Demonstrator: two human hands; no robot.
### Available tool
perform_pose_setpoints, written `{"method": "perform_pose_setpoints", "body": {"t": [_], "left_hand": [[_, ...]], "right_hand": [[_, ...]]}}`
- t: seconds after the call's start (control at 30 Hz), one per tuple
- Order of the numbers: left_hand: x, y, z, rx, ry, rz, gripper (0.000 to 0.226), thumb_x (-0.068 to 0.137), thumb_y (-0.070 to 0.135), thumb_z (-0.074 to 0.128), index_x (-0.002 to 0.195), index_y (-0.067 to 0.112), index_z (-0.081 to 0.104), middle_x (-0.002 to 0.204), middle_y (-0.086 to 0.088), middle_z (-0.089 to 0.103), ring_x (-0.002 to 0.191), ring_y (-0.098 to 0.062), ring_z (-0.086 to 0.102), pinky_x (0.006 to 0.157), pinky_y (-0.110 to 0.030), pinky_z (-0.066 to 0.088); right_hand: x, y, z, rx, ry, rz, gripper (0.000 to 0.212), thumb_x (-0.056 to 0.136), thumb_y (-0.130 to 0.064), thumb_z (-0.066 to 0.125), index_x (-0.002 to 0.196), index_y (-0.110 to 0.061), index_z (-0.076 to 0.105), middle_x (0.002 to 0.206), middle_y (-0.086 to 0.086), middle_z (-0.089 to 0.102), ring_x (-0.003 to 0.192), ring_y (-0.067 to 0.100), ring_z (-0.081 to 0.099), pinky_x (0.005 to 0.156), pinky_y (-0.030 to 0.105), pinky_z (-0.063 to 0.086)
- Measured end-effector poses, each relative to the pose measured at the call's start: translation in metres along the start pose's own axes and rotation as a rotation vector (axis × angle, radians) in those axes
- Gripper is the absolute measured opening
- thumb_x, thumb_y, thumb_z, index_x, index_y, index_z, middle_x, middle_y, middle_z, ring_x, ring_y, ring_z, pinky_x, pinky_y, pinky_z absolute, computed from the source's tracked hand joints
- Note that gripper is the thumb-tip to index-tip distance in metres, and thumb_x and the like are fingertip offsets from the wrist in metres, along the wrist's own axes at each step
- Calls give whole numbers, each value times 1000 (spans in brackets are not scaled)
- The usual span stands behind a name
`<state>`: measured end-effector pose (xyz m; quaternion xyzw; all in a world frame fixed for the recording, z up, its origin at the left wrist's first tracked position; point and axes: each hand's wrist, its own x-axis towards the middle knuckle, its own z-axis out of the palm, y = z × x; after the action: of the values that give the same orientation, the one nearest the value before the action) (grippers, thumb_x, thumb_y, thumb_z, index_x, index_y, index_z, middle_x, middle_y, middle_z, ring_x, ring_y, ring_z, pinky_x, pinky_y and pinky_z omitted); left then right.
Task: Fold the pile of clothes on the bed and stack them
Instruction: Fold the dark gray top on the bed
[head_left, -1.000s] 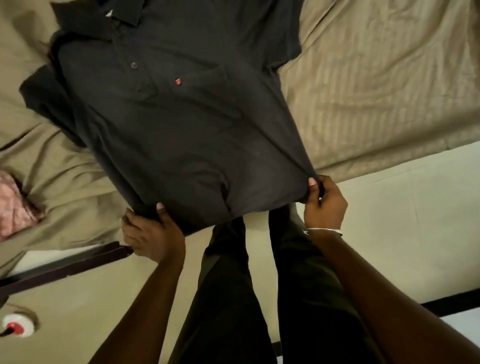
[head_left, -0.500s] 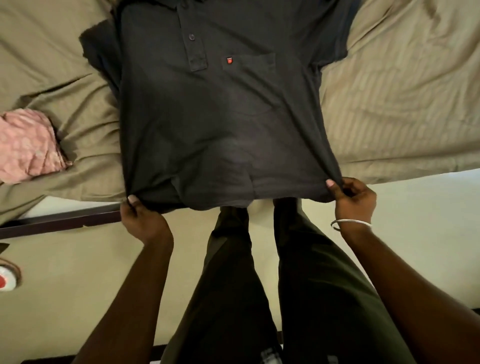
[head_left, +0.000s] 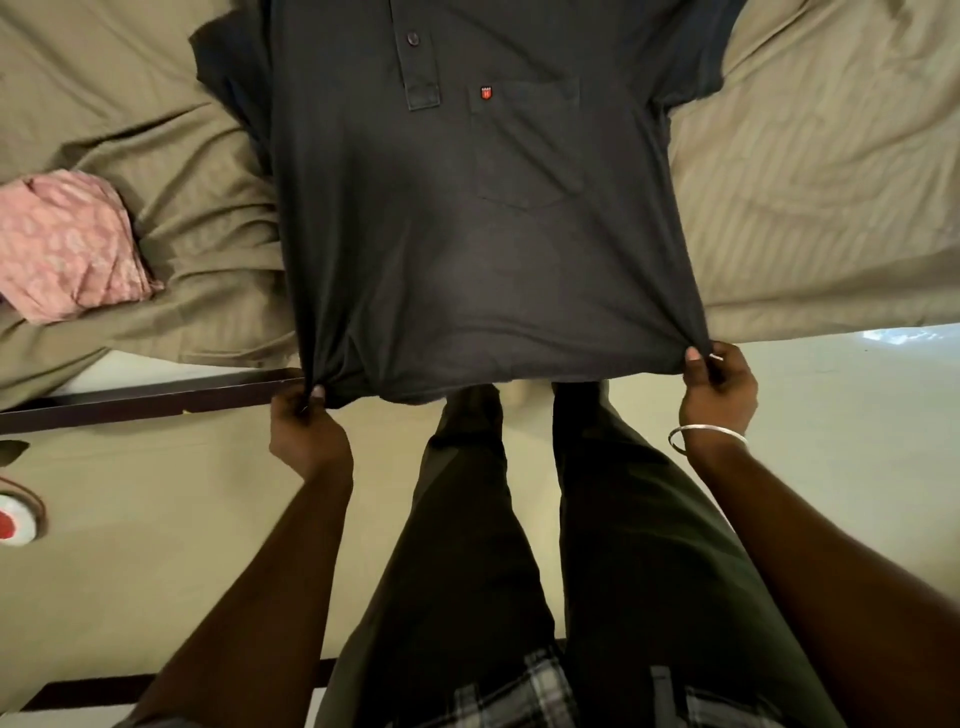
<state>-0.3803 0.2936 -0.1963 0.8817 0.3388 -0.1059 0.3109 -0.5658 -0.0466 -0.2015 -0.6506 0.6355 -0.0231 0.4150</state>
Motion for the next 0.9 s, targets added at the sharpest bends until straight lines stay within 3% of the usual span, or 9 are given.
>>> {"method": "perform_pose_setpoints", "body": {"t": [0.1, 0.23, 0.3, 0.4, 0.5, 0.63, 0.73, 0.83, 0.9], "left_hand": [[11, -13, 7, -168, 22, -161, 13, 100, 17, 51, 104, 7, 59, 98, -6, 62, 87, -19, 54, 83, -37, 49], [20, -14, 1, -323, 11, -203, 21, 103, 15, 38, 83, 14, 45, 80, 2, 48, 77, -13, 42, 76, -26, 40], [17, -12, -12, -302, -120, -150, 16, 102, 24, 50, 99, 9, 53, 93, 1, 56, 86, -10, 50, 81, -22, 45], [18, -15, -27, 24, -334, 36, 51, 85, 28, 76, 125, 4, 55, 114, -1, 61, 100, -13, 57, 85, -25, 48], [23, -18, -29, 248, -256, 141, 38, 89, 25, 72, 117, 3, 60, 110, -12, 64, 98, -21, 55, 84, -30, 43], [26, -24, -21, 263, -144, 30, 27, 96, 25, 62, 109, 1, 61, 109, -19, 65, 102, -33, 59, 83, -34, 42], [23, -16, -11, 334, -66, -50, 25, 94, 5, 52, 116, -2, 60, 118, -23, 62, 111, -40, 57, 88, -37, 43], [6, 2, 2, 344, 149, -107, 37, 85, -3, 45, 121, 1, 52, 129, -20, 49, 119, -40, 47, 84, -47, 43], [-2, 11, 8, 330, 169, -2, 34, 87, 7, 48, 121, 2, 48, 129, -19, 46, 122, -39, 43, 84, -53, 44]], "right_hand": [[-2, -3, 0, 193, -48, 89, 7, 100, -22, 51, 95, -27, 55, 91, 9, 65, 86, 21, 61, 79, 32, 51], [7, -7, 3, 231, -39, 192, 17, 99, -10, 49, 85, -20, 48, 84, -1, 54, 77, 9, 50, 72, 24, 42], [11, 0, -2, 113, -134, 120, 10, 93, -24, 62, 89, -18, 54, 87, 0, 59, 78, 10, 54, 72, 25, 44], [17, 19, -12, -228, -279, 5, 35, 85, -41, 69, 94, -7, 66, 88, 11, 70, 82, 29, 64, 76, 41, 53], [12, 21, -15, -196, -298, -11, 41, 95, -45, 53, 104, -5, 62, 98, 16, 68, 94, 36, 63, 86, 51, 52], [5, 23, -11, -396, -245, -84, 32, 104, -34, 39, 103, -2, 46, 94, 25, 62, 89, 46, 58, 68, 41, 39], [1, 10, -3, -542, -79, -111, 21, 97, -17, 43, 117, -11, 46, 114, 19, 62, 101, 44, 57, 73, 40, 43], [-2, -6, 11, -605, 105, -406, 31, 88, -19, 51, 117, -8, 51, 121, 20, 52, 106, 41, 52, 82, 47, 46], [2, -24, 27, -677, 93, -643, 31, 90, -27, 56, 115, -10, 54, 128, 19, 52, 112, 37, 52, 89, 46, 41]]}}
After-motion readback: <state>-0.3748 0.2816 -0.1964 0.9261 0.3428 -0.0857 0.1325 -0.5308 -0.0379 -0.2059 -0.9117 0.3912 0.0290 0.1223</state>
